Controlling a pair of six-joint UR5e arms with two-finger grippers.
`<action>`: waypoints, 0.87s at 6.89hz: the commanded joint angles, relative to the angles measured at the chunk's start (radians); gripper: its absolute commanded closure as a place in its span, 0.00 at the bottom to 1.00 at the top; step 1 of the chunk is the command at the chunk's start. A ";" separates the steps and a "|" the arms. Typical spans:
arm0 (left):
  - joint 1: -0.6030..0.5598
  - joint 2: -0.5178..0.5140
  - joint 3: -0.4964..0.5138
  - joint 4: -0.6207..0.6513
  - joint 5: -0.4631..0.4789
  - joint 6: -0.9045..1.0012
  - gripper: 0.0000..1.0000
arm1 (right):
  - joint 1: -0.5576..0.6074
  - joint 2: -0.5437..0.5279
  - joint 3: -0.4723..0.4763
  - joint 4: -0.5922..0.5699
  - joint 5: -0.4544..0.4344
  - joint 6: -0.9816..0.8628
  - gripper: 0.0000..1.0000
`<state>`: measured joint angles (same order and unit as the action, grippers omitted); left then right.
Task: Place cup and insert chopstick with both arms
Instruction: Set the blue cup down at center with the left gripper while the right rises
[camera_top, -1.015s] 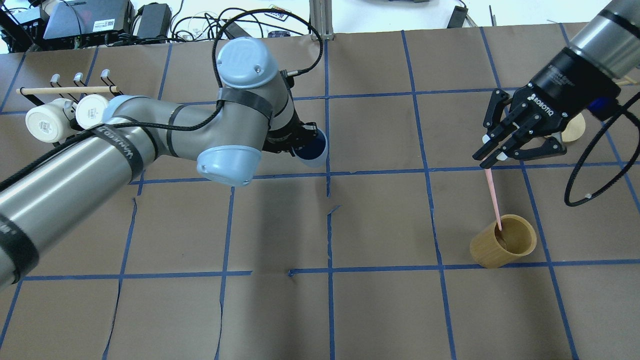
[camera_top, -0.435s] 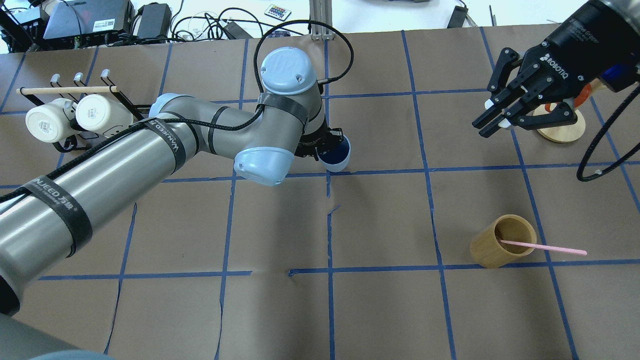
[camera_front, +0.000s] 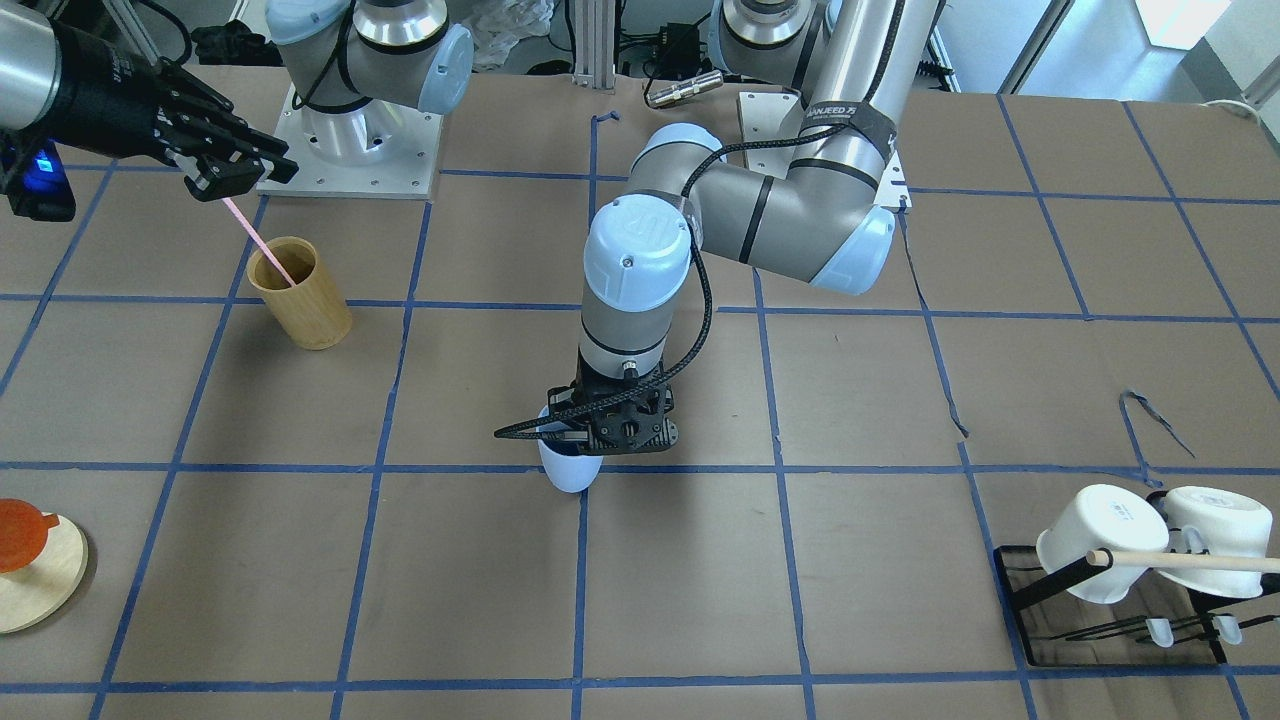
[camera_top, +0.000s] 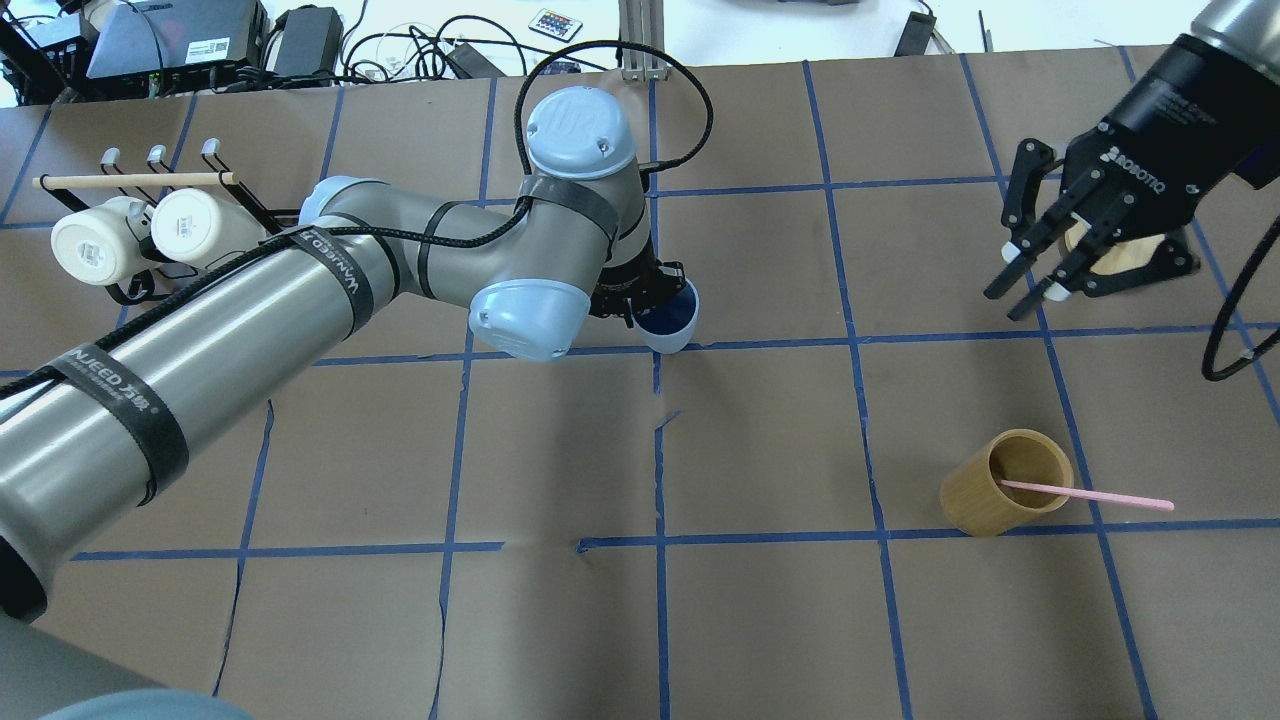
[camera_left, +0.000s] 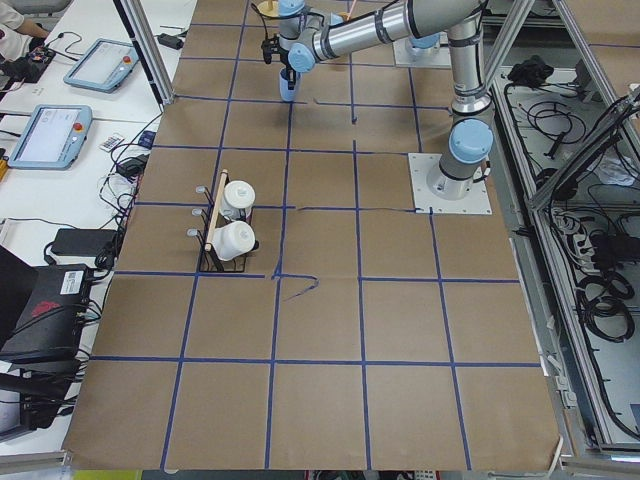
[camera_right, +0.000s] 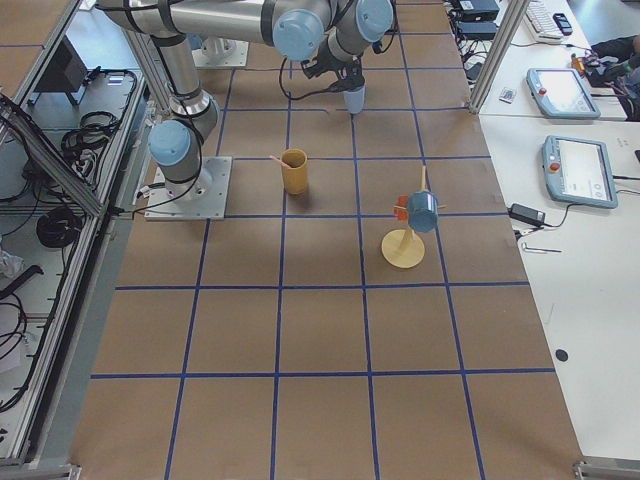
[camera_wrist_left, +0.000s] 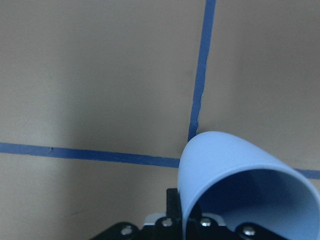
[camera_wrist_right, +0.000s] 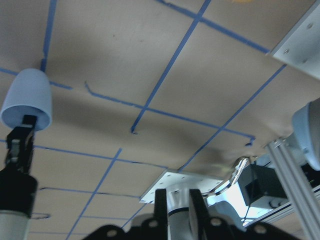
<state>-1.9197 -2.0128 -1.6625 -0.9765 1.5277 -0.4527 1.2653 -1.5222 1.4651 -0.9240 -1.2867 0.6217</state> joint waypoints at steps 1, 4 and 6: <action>0.001 -0.014 0.004 -0.005 0.000 0.006 1.00 | 0.000 0.000 0.026 -0.006 -0.109 -0.065 0.37; 0.001 -0.035 0.009 -0.014 0.000 0.022 0.92 | 0.002 0.002 0.027 -0.007 -0.118 -0.076 0.27; 0.013 -0.037 0.050 -0.053 0.000 0.028 0.37 | 0.002 0.007 0.088 -0.022 -0.297 -0.338 0.08</action>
<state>-1.9145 -2.0506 -1.6367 -1.0048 1.5277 -0.4301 1.2670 -1.5181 1.5122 -0.9346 -1.4989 0.4501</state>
